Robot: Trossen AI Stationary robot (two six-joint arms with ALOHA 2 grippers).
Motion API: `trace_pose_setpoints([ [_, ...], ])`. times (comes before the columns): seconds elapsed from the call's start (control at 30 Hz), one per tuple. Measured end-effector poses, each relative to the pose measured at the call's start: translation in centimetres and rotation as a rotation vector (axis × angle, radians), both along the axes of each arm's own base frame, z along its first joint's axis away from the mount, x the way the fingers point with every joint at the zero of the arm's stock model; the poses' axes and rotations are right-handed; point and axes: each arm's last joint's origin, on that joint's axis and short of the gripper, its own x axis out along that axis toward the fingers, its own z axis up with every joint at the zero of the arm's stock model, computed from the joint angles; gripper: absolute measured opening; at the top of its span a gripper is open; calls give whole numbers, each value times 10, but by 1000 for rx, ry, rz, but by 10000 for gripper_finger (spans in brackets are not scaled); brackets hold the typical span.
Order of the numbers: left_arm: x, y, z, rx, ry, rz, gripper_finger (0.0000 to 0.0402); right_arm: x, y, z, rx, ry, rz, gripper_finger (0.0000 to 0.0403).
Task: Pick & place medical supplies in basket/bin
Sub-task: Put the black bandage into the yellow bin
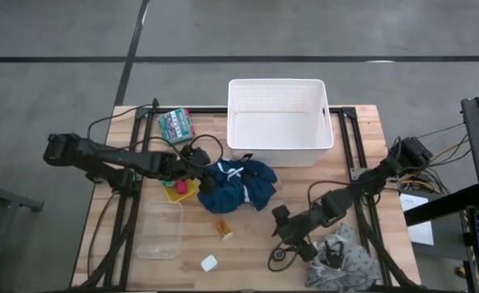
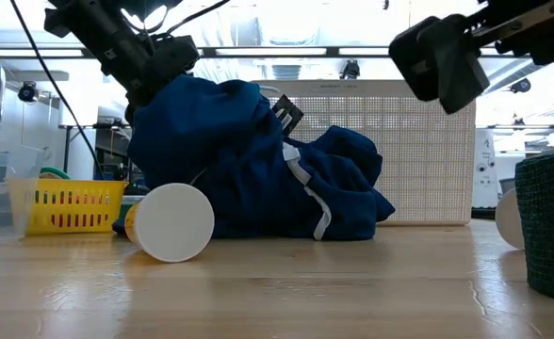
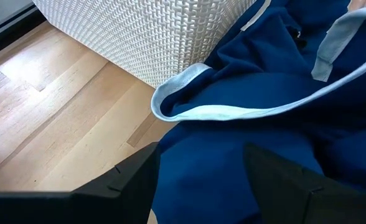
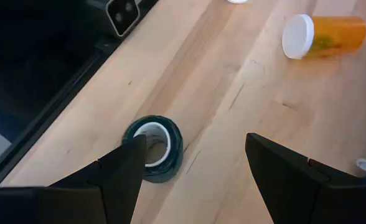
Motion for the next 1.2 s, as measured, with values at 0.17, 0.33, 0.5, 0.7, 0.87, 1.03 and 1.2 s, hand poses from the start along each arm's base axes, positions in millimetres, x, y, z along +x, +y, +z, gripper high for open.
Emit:
trace_pose_setpoints([
  [0.17, 0, 0, 0, 0, 0, 0, 238, -4, 4, -4, -7, 9, 18, 272],
  [0.33, 0, 0, 0, 0, 0, 0, 238, -8, 9, -7, -12, 20, 43, 272],
  [0.5, 0, 0, 0, 0, 1, 0, 238, -11, 18, -14, -27, 30, 76, 272],
  [0.7, 0, 0, 0, 0, 1, 0, 238, -8, 25, -30, -79, 38, 123, 272],
  [0.87, 0, 0, 0, 0, 1, 0, 238, -4, 28, -45, -98, 49, 108, 272],
  [1.03, 0, 0, 0, 0, 1, 0, 238, 1, 31, -52, -92, 28, 109, 272],
  [1.2, 0, 0, 0, 0, 1, 0, 238, 3, 33, -56, -87, 18, 110, 271],
])
